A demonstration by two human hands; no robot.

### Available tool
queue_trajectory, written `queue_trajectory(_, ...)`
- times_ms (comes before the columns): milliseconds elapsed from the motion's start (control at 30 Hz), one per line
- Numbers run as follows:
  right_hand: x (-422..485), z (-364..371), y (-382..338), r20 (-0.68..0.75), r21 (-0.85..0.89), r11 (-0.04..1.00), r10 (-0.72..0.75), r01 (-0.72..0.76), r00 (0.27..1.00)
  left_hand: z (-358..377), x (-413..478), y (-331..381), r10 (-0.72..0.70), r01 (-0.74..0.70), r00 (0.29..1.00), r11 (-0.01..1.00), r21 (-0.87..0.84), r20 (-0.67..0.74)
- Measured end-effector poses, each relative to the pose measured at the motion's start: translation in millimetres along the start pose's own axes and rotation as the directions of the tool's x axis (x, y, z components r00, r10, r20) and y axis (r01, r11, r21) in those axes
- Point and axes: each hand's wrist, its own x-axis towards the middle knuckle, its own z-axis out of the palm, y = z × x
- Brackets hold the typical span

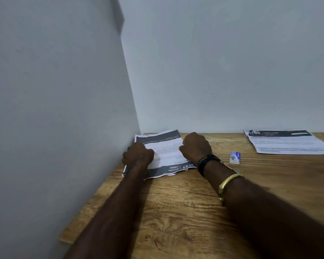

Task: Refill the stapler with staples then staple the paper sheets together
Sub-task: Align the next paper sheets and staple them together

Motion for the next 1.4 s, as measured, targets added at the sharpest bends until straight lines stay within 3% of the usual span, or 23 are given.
queue_trajectory(200,15,22,0,0.005,-0.202,0.978,0.061,-0.058,0.998,9,14,-9,-0.018,0.018,1.0,0.987,0.158,0.0)
queue_trajectory(333,22,26,-1,0.021,-0.193,0.98,0.061,-0.055,0.998,13,18,-8,0.016,-0.012,1.0,0.991,0.137,-0.027)
queue_trajectory(500,26,25,1,-0.003,-0.126,0.988,0.089,-0.089,0.996,12,18,-8,0.017,-0.015,0.997,0.999,0.028,-0.075)
queue_trajectory(733,29,22,6,-0.062,0.042,0.991,0.131,-0.128,0.99,2,21,-10,0.082,-0.139,0.977,0.945,-0.297,-0.197)
queue_trajectory(867,32,9,9,-0.1,0.263,0.96,0.125,-0.094,0.987,-2,25,-13,0.057,-0.14,0.986,0.802,-0.581,-0.158)
queue_trajectory(1000,29,-13,16,-0.202,0.44,0.897,0.15,-0.047,0.968,0,19,-5,-0.051,0.055,0.998,0.509,-0.859,0.033)
queue_trajectory(1067,26,-25,21,-0.24,0.493,0.87,0.145,-0.008,0.96,-1,13,2,-0.025,0.105,0.994,0.384,-0.917,0.103)
queue_trajectory(1200,19,-47,36,-0.312,0.516,0.854,0.121,0.061,0.942,-2,-1,19,0.079,0.113,0.986,0.309,-0.944,0.144)
queue_trajectory(1400,7,-73,62,-0.384,0.568,0.816,0.149,0.106,0.911,7,-23,43,0.104,0.126,0.982,0.249,-0.96,0.156)
